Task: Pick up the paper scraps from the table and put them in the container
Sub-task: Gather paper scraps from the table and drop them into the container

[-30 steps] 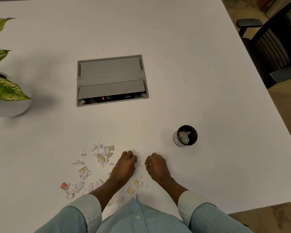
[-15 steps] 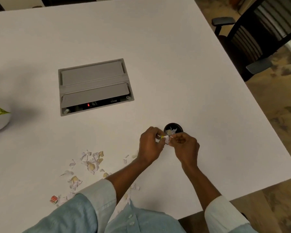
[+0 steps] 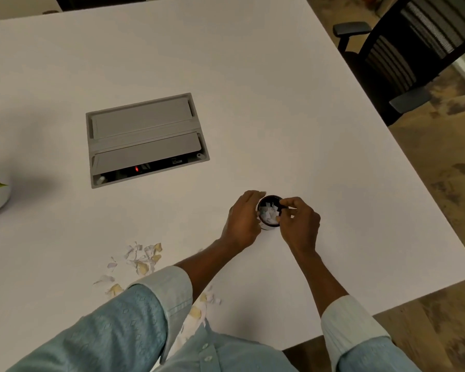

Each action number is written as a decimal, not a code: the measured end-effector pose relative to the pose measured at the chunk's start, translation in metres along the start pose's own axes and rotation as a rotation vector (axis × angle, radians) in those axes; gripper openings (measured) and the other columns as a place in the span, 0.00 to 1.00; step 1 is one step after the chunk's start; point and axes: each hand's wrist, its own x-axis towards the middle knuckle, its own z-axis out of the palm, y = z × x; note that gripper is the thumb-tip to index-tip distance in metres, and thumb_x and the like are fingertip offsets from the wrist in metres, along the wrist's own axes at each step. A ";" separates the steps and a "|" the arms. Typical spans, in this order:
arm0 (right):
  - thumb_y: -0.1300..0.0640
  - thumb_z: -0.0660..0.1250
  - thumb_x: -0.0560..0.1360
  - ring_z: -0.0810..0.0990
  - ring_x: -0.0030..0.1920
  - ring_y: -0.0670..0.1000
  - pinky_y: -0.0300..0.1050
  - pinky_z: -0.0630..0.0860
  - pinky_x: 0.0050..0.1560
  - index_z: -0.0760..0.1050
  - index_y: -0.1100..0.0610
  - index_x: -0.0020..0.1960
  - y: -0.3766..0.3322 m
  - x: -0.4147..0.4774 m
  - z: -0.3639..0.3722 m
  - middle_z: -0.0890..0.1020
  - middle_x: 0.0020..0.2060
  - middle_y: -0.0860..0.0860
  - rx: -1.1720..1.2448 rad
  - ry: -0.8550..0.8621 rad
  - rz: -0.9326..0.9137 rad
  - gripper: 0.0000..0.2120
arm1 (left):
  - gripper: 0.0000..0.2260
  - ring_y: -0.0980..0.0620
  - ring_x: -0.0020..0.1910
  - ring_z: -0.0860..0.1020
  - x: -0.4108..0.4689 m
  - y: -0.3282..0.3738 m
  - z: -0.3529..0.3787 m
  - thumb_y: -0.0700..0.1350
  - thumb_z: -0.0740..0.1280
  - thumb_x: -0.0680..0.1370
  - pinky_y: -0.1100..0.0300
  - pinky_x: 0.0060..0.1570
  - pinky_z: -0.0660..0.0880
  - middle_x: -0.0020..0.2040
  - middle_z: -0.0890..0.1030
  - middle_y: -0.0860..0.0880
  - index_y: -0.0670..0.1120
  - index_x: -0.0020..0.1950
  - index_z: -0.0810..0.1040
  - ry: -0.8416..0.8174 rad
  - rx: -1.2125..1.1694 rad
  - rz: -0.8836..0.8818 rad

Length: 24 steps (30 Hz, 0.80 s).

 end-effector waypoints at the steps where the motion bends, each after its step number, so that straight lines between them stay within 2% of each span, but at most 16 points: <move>1: 0.68 0.68 0.77 0.87 0.49 0.55 0.51 0.86 0.48 0.83 0.60 0.52 0.000 -0.003 0.001 0.88 0.48 0.54 -0.007 0.008 -0.046 0.08 | 0.29 0.46 0.64 0.77 -0.005 -0.005 -0.002 0.26 0.69 0.71 0.50 0.58 0.81 0.67 0.77 0.45 0.42 0.71 0.75 0.021 0.010 -0.017; 3: 0.68 0.69 0.77 0.86 0.49 0.53 0.49 0.85 0.49 0.83 0.59 0.51 -0.001 -0.011 0.006 0.87 0.48 0.53 0.004 0.001 -0.114 0.08 | 0.25 0.49 0.64 0.77 -0.021 -0.020 -0.008 0.29 0.71 0.73 0.53 0.59 0.80 0.66 0.78 0.48 0.45 0.68 0.77 0.056 0.082 -0.029; 6: 0.69 0.71 0.74 0.83 0.44 0.44 0.34 0.81 0.48 0.83 0.56 0.48 -0.002 -0.032 0.016 0.87 0.46 0.48 0.036 -0.079 -0.226 0.10 | 0.20 0.50 0.65 0.75 -0.055 -0.054 -0.023 0.38 0.73 0.76 0.54 0.55 0.80 0.67 0.76 0.50 0.47 0.67 0.77 0.044 0.220 -0.075; 7: 0.69 0.71 0.74 0.83 0.43 0.44 0.33 0.81 0.46 0.83 0.55 0.48 -0.002 -0.041 0.020 0.86 0.45 0.47 0.044 -0.134 -0.268 0.10 | 0.20 0.50 0.66 0.74 -0.067 -0.067 -0.029 0.42 0.73 0.77 0.54 0.53 0.81 0.67 0.75 0.51 0.48 0.68 0.76 0.031 0.263 -0.094; 9: 0.69 0.71 0.75 0.82 0.42 0.45 0.41 0.83 0.42 0.83 0.55 0.48 0.000 -0.059 0.030 0.85 0.45 0.46 0.045 -0.251 -0.342 0.10 | 0.21 0.49 0.66 0.74 -0.093 -0.091 -0.041 0.48 0.73 0.78 0.51 0.52 0.82 0.69 0.74 0.50 0.48 0.69 0.74 -0.014 0.359 -0.119; 11: 0.67 0.70 0.76 0.82 0.42 0.45 0.45 0.84 0.41 0.83 0.54 0.49 0.003 -0.074 0.041 0.83 0.45 0.46 0.010 -0.352 -0.369 0.10 | 0.24 0.46 0.70 0.73 -0.117 -0.110 -0.052 0.54 0.72 0.78 0.49 0.60 0.80 0.72 0.74 0.48 0.47 0.71 0.74 -0.070 0.471 -0.113; 13: 0.65 0.69 0.77 0.82 0.44 0.46 0.48 0.84 0.44 0.83 0.53 0.53 0.005 -0.086 0.053 0.82 0.48 0.47 -0.053 -0.455 -0.350 0.09 | 0.29 0.43 0.74 0.71 -0.140 -0.126 -0.058 0.60 0.70 0.78 0.46 0.69 0.75 0.75 0.73 0.44 0.45 0.74 0.73 -0.125 0.556 -0.085; 15: 0.63 0.69 0.78 0.83 0.50 0.49 0.50 0.83 0.50 0.82 0.54 0.58 0.007 -0.094 0.066 0.82 0.52 0.48 -0.133 -0.538 -0.344 0.10 | 0.36 0.42 0.80 0.63 -0.158 -0.138 -0.060 0.66 0.65 0.79 0.46 0.76 0.67 0.80 0.66 0.44 0.45 0.79 0.67 -0.204 0.590 -0.086; 19: 0.59 0.68 0.79 0.75 0.67 0.52 0.47 0.81 0.60 0.74 0.55 0.71 0.012 -0.101 0.090 0.75 0.66 0.51 -0.348 -0.649 -0.436 0.20 | 0.50 0.48 0.84 0.41 -0.177 -0.155 -0.054 0.75 0.60 0.75 0.49 0.82 0.50 0.85 0.41 0.49 0.48 0.84 0.44 -0.381 0.600 -0.079; 21: 0.58 0.67 0.80 0.67 0.75 0.52 0.47 0.78 0.65 0.67 0.55 0.77 0.015 -0.102 0.101 0.68 0.74 0.52 -0.448 -0.695 -0.485 0.27 | 0.55 0.48 0.82 0.34 -0.179 -0.159 -0.048 0.73 0.66 0.73 0.51 0.81 0.44 0.83 0.34 0.50 0.49 0.83 0.37 -0.434 0.633 -0.068; 24: 0.58 0.65 0.80 0.55 0.82 0.54 0.49 0.71 0.73 0.56 0.54 0.82 0.020 -0.101 0.116 0.55 0.83 0.51 -0.579 -0.775 -0.584 0.34 | 0.59 0.47 0.81 0.31 -0.181 -0.161 -0.042 0.65 0.75 0.71 0.51 0.79 0.40 0.82 0.31 0.49 0.48 0.83 0.35 -0.460 0.668 -0.058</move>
